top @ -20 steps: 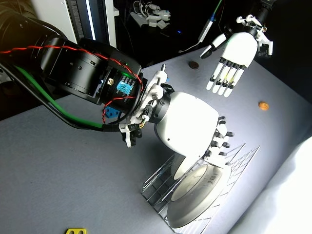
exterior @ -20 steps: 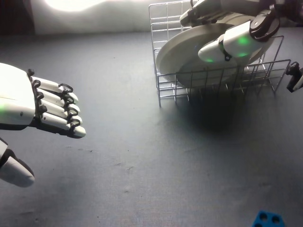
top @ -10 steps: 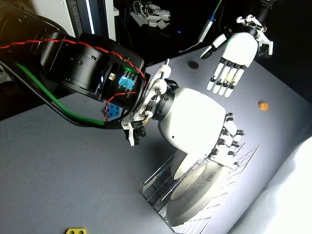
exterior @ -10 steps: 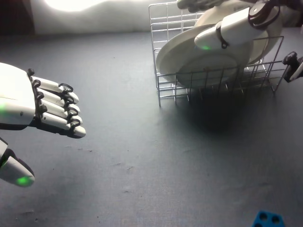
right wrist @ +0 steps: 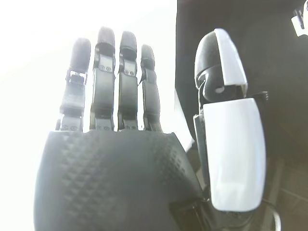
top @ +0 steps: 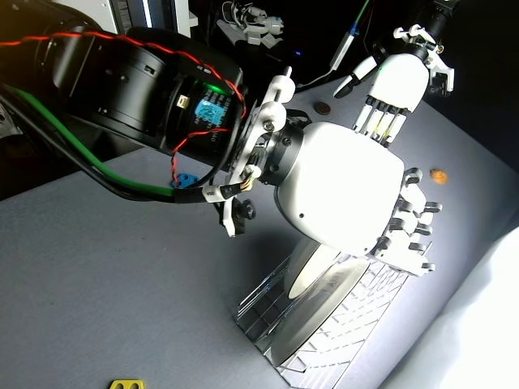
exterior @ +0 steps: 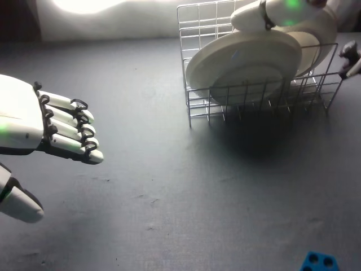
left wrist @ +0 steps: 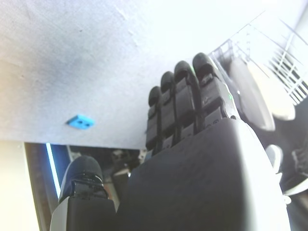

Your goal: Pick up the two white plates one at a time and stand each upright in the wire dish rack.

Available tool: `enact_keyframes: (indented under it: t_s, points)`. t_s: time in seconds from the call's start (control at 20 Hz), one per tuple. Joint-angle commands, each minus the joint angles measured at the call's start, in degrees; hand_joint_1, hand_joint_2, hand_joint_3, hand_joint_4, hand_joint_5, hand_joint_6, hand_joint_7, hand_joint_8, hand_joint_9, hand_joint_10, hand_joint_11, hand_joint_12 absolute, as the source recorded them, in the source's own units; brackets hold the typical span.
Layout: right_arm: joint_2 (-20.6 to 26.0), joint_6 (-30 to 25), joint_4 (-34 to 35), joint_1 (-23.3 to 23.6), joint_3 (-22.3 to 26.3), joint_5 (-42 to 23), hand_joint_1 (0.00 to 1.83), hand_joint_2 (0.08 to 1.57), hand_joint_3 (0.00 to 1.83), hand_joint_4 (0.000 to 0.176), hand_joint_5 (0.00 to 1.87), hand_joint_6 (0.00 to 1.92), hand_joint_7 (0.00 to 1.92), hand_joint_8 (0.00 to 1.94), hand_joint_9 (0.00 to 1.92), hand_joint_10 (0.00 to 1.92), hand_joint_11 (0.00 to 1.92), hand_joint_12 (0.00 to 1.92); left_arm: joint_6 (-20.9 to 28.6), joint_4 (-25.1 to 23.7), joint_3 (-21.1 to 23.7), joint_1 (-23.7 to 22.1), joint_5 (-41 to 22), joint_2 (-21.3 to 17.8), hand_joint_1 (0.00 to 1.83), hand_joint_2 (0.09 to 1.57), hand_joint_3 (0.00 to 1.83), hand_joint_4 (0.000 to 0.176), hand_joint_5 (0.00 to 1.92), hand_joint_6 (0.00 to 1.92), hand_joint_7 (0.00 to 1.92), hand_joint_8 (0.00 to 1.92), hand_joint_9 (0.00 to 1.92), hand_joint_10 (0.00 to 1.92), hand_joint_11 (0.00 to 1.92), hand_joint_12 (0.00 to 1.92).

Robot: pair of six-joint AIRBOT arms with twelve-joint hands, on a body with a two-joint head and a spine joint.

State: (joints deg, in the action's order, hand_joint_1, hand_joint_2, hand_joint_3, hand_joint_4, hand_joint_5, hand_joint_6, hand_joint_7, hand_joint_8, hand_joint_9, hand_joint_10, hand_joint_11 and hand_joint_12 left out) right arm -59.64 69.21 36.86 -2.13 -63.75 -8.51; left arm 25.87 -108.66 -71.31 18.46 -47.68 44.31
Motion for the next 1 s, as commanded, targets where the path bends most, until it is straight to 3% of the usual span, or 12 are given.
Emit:
enact_keyframes:
  t_s: [0.0,0.15,0.3,0.4,0.55,0.95]
  points:
    - [0.6,-0.4,-0.3,1.4,0.3,-6.9,0.90,1.12,0.00,0.000,0.46,0.01,0.53,0.01,0.51,0.01,0.00,1.27,0.3,3.4,0.4,-1.1,-0.5,-0.7,0.00,1.11,0.00,0.000,0.22,0.00,0.26,0.00,0.21,0.00,0.00,0.33]
    - [1.7,-0.5,-0.3,1.6,1.7,-10.7,0.89,1.13,0.00,0.000,0.46,0.01,0.53,0.01,0.51,0.01,0.00,1.26,0.3,3.4,1.1,-3.0,-1.0,-1.0,0.00,1.11,0.00,0.000,0.20,0.00,0.25,0.00,0.20,0.00,0.00,0.30]
    - [2.5,-0.2,-0.3,1.6,2.5,-11.3,0.87,1.13,0.00,0.000,0.46,0.01,0.54,0.01,0.51,0.01,0.00,1.26,0.3,4.9,-1.1,-3.4,-3.0,-0.9,0.00,1.11,0.00,0.000,0.20,0.00,0.26,0.00,0.20,0.00,0.00,0.33]
    - [3.5,1.8,-0.4,1.4,3.9,-15.0,0.88,1.13,0.00,0.000,0.47,0.01,0.54,0.01,0.52,0.02,0.00,1.26,0.3,5.8,-2.5,-2.2,-3.6,-0.8,0.00,1.11,0.00,0.000,0.21,0.00,0.27,0.00,0.22,0.00,0.00,0.36]
    - [5.9,1.8,-6.5,0.7,6.8,-21.1,0.86,1.13,0.00,0.000,0.46,0.01,0.54,0.01,0.52,0.02,0.00,1.27,0.3,6.3,-3.8,-0.8,-3.8,-0.4,0.00,1.11,0.00,0.000,0.21,0.00,0.27,0.00,0.21,0.00,0.00,0.34]
    - [10.7,3.2,-6.6,-2.6,9.5,-22.9,0.93,1.12,0.00,0.000,0.50,0.02,0.57,0.01,0.54,0.02,0.00,1.29,0.3,6.3,-3.7,-1.7,-3.7,-0.4,0.00,1.12,0.00,0.000,0.21,0.00,0.28,0.00,0.23,0.00,0.00,0.37]
